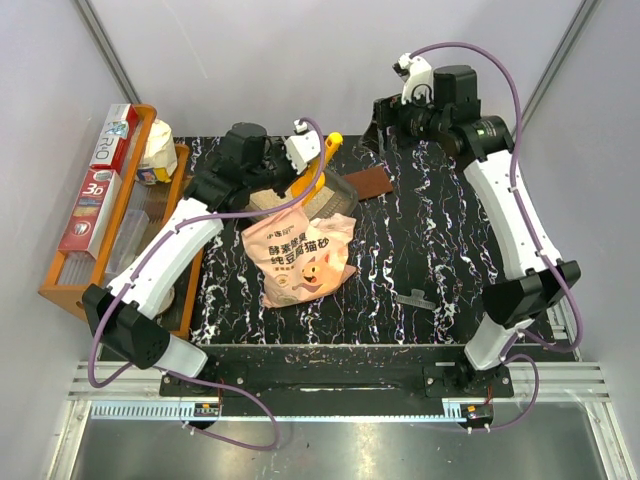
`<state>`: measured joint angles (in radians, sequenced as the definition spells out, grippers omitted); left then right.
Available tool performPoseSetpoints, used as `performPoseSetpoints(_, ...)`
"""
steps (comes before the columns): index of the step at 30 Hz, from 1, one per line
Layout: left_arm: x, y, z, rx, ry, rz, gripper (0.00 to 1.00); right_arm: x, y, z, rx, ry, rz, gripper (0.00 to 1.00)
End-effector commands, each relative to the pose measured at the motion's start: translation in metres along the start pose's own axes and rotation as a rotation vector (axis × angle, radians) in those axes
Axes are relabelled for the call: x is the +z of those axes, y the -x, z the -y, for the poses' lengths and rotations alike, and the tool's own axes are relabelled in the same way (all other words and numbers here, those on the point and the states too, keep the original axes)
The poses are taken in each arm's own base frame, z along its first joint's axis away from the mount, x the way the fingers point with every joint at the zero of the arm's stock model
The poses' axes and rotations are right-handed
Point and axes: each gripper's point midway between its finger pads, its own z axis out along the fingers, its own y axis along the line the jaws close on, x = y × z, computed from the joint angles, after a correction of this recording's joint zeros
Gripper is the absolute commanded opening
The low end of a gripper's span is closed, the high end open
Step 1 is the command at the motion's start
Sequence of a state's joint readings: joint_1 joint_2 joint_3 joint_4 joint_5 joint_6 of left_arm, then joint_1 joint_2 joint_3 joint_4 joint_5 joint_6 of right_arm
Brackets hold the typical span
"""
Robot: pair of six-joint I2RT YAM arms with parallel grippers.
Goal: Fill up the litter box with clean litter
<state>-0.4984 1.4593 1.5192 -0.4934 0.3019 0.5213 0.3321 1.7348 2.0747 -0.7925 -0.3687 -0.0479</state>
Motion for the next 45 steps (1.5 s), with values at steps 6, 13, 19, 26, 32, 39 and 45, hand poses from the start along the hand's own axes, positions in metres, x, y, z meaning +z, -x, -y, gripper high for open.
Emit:
performPoseSetpoints(6, -0.009, 0.015, -0.031, 0.069, 0.169, -0.019, 0.0, -0.057, 0.033, -0.106, 0.058, 0.436, 0.11, 0.9)
performPoseSetpoints(13, -0.003, 0.025, -0.021, 0.08, 0.145, -0.002, 0.0, -0.046, 0.026, -0.121, 0.064, 0.459, 0.085, 0.84)
performPoseSetpoints(19, -0.004, 0.031, -0.013, 0.082, 0.12, 0.018, 0.0, -0.024, 0.03, -0.109, 0.103, 0.402, 0.096, 0.74)
performPoseSetpoints(26, -0.003, 0.033, -0.003, 0.082, 0.092, 0.026, 0.0, -0.003, 0.033, -0.104, 0.125, 0.363, 0.099, 0.65)
performPoseSetpoints(32, -0.003, 0.035, 0.0, 0.073, 0.086, 0.033, 0.0, 0.002, 0.031, -0.107, 0.09, 0.394, 0.097, 0.12)
performPoseSetpoints(39, -0.007, 0.029, 0.005, 0.075, 0.043, 0.063, 0.1, -0.015, 0.013, -0.115, 0.071, 0.479, 0.055, 0.0)
performPoseSetpoints(45, -0.001, 0.031, 0.034, 0.12, -0.126, 0.165, 0.43, -0.024, 0.014, -0.124, 0.06, 0.543, 0.054, 0.0)
